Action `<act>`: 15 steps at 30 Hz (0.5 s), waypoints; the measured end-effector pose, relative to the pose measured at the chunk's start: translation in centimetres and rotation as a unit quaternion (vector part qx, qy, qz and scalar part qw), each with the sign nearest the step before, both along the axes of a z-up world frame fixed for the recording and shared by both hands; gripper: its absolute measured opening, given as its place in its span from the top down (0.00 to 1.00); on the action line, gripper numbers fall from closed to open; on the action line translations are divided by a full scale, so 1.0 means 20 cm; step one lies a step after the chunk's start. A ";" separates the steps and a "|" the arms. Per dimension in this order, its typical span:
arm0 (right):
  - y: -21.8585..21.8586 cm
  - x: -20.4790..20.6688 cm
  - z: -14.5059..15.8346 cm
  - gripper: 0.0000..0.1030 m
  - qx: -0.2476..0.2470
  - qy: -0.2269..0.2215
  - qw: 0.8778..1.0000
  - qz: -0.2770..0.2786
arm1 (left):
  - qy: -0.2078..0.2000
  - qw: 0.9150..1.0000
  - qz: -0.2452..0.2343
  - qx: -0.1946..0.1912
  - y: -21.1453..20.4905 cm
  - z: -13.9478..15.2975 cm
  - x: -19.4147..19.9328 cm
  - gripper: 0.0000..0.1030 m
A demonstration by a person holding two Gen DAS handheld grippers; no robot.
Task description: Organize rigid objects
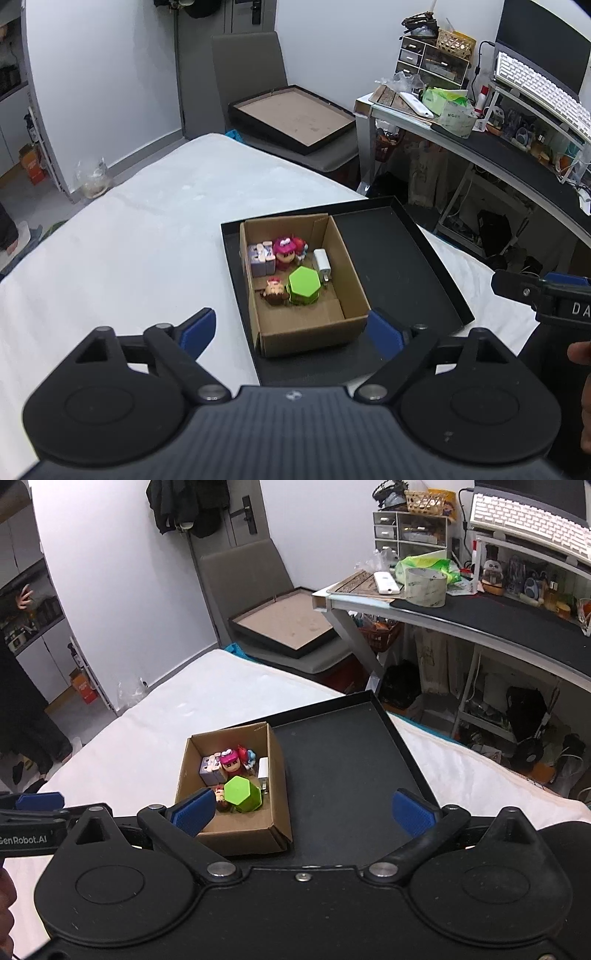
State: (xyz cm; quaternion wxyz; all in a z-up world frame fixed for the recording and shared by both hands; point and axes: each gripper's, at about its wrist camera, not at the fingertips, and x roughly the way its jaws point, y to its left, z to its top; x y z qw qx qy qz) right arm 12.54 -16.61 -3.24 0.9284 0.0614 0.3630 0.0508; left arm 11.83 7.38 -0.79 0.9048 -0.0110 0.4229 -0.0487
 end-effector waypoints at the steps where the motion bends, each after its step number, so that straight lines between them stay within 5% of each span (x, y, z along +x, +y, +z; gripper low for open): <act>1: 0.00 -0.01 -0.01 0.00 -0.001 0.000 1.000 -0.001 | 0.001 1.000 0.002 -0.001 0.00 0.00 -0.01 0.13; 15: -0.01 -0.17 -0.03 0.00 -0.017 -0.014 1.000 -0.005 | 0.010 1.000 -0.011 0.013 -0.07 -0.04 -0.12 0.07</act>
